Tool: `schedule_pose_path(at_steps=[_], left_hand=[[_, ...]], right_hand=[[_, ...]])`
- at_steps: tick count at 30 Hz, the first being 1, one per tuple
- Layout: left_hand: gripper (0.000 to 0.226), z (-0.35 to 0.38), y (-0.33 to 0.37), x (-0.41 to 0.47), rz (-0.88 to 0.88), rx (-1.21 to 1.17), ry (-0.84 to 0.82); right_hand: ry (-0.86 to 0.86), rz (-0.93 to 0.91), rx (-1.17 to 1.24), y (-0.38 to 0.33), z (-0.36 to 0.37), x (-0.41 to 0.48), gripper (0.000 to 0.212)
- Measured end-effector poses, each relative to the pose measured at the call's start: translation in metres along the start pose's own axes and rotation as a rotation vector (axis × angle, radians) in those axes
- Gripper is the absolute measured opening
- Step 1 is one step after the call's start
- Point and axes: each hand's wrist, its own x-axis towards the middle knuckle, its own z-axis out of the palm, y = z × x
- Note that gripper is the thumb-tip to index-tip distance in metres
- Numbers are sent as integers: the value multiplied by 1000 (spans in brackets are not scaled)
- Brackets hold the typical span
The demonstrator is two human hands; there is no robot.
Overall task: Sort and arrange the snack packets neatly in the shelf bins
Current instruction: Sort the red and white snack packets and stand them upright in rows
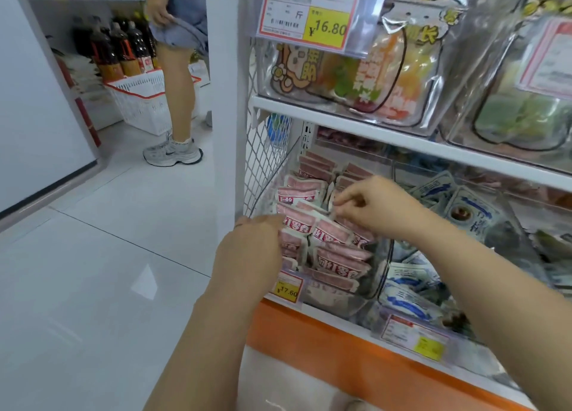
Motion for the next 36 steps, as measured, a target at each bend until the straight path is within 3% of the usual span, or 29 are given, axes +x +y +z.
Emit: schedule_pose_path(at_steps=[4,9,13,20,24,28,31,36], left_hand=[[40,4,11,7,84,-176,190],[40,30,20,21,243,-121,-15],[34,34,19,24,208,34,-126],[28,24,23,14,153,-80,-159],[32,21,33,8,141,-61,-157],[48,18,40,10,74,-271,-39],[61,23,50,11,83,-347,-78],[51,29,54,17,113,-177,-168]], right_hand=[[-29,28,-224,10,15,-3,15],[38,37,-404,8,28,6,18],[-32,42,-449,10,34,14,22],[-103,-111,-437,15,11,11,33],[-74,-242,-498,9,-7,5,10],[-105,-277,-545,11,-19,5,7],[-138,-292,-575,8,-6,4,11],[-154,-269,-564,15,4,7,15]])
